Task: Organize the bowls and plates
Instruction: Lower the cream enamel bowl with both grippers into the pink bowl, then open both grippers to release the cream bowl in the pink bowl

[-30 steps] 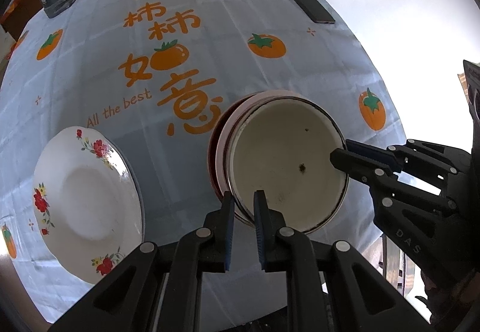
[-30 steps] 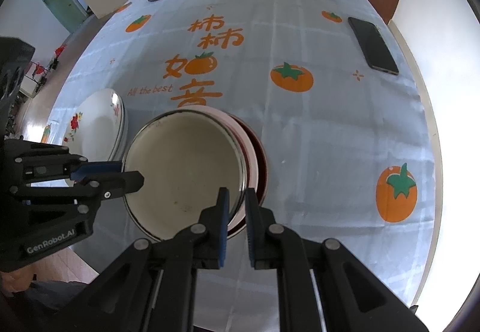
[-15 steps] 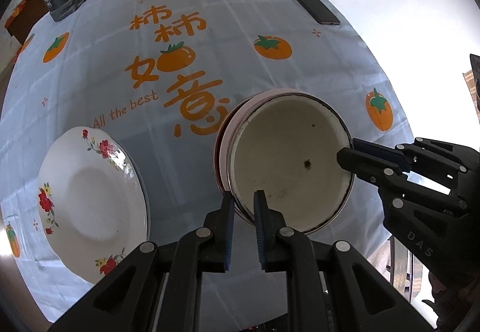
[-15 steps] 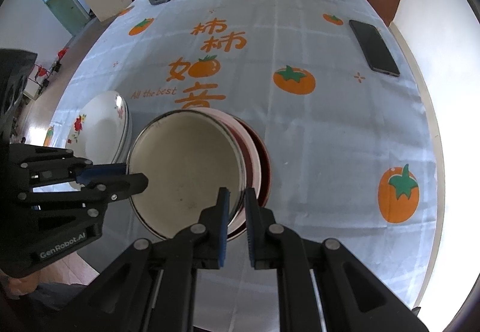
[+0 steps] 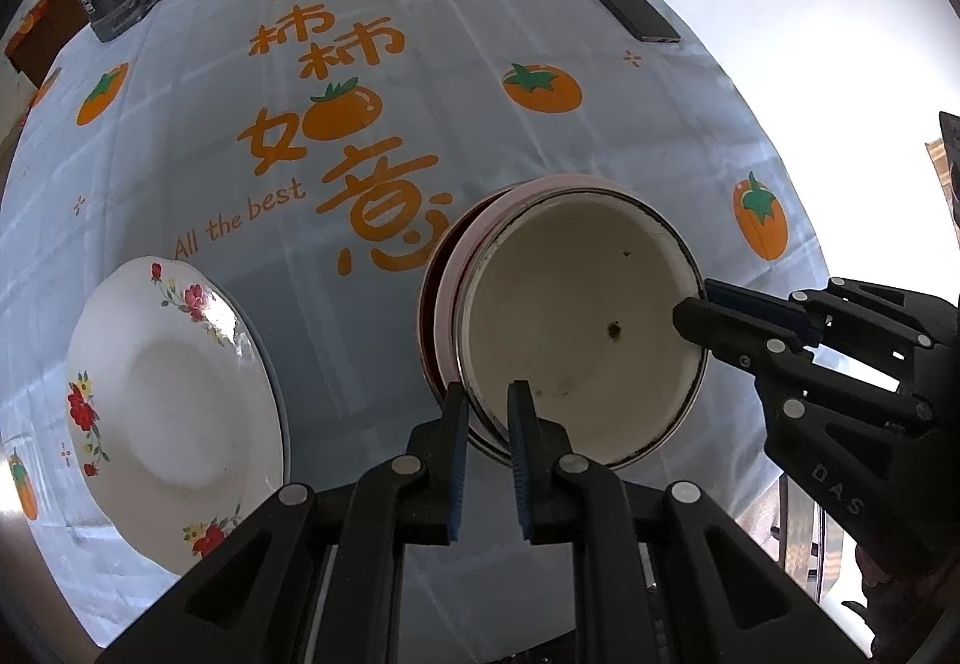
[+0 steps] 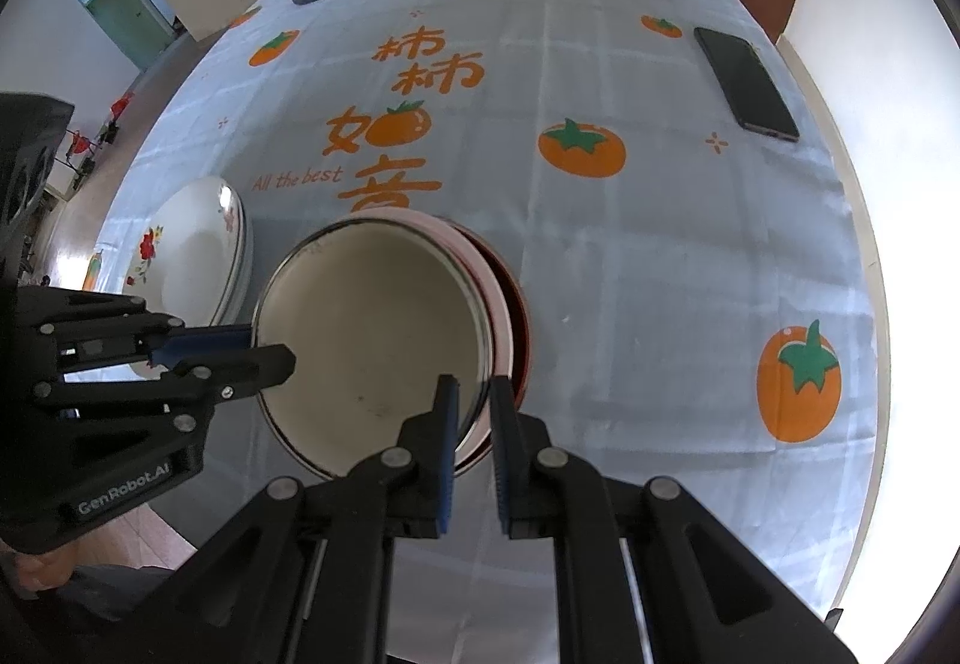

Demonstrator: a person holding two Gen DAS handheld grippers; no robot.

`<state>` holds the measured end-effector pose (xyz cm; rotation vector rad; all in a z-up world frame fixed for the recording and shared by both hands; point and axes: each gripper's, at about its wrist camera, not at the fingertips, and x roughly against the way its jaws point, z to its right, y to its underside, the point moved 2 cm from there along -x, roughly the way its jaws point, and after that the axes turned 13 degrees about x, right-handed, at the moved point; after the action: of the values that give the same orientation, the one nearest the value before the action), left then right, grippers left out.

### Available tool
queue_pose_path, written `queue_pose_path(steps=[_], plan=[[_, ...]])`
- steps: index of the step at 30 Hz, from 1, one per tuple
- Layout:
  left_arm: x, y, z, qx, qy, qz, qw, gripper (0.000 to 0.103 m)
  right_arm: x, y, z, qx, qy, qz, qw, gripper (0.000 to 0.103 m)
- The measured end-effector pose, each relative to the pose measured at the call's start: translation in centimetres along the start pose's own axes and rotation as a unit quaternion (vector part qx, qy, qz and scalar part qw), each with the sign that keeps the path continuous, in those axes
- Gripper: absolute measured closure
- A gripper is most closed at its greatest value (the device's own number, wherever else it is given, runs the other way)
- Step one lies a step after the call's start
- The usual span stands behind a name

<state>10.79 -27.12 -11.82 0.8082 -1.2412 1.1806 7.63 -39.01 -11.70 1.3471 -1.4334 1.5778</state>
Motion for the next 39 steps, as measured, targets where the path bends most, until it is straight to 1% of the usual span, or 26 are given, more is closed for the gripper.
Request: queue_pose_path(steps=[23,24,27,30,33,35,36,37,38,39], plan=[[-0.3,-0.5,-0.1,-0.002,0.005,-0.003,1.0000,0.088,-0.4,-0.5,0.2,0.008,0.007,-0.003,1.000,0.092],[-0.2,-0.5,-0.2,-0.001,0.005,-0.003,1.0000,0.088,-0.5,-0.6,0.2,0.007,0.005,-0.004,1.000,0.091],[-0.3,-0.6,-0.2,0.005,0.009,-0.008,0.9999,0.082,-0.6,-0.6,0.2,0.008,0.000,-0.005,1.000,0.089],[-0.2,-0.5,0.0,0.001,0.008,-0.005,1.0000,0.082,-0.6,-0.7,0.1,0.006,-0.005,-0.002,1.000,0.086],[-0.1,-0.4,0.3,-0.005,0.003,-0.002,1.0000,0.081,-0.7,-0.6,0.0,0.007,-0.007,-0.003,1.000,0.081],[0.3,-0.3,0.6,-0.016,-0.012,0.011,0.9997,0.077,-0.7,-0.6,0.0,0.007,-0.007,-0.003,1.000,0.080],[0.5,-0.3,0.7,-0.019,-0.011,0.016,0.9996,0.066,-0.7,-0.6,0.0,0.007,-0.008,-0.004,1.000,0.078],[1.0,-0.2,0.7,-0.023,-0.007,0.022,0.9995,0.053,-0.6,-0.7,0.0,0.008,-0.010,-0.003,1.000,0.071],[1.2,-0.2,0.6,-0.019,-0.007,0.026,0.9995,0.049,-0.2,-0.7,-0.2,0.010,-0.013,0.003,1.000,0.063],[1.5,-0.2,0.3,-0.013,-0.001,0.028,0.9995,0.042,0.3,-0.7,-0.2,0.008,-0.013,0.010,1.000,0.063]])
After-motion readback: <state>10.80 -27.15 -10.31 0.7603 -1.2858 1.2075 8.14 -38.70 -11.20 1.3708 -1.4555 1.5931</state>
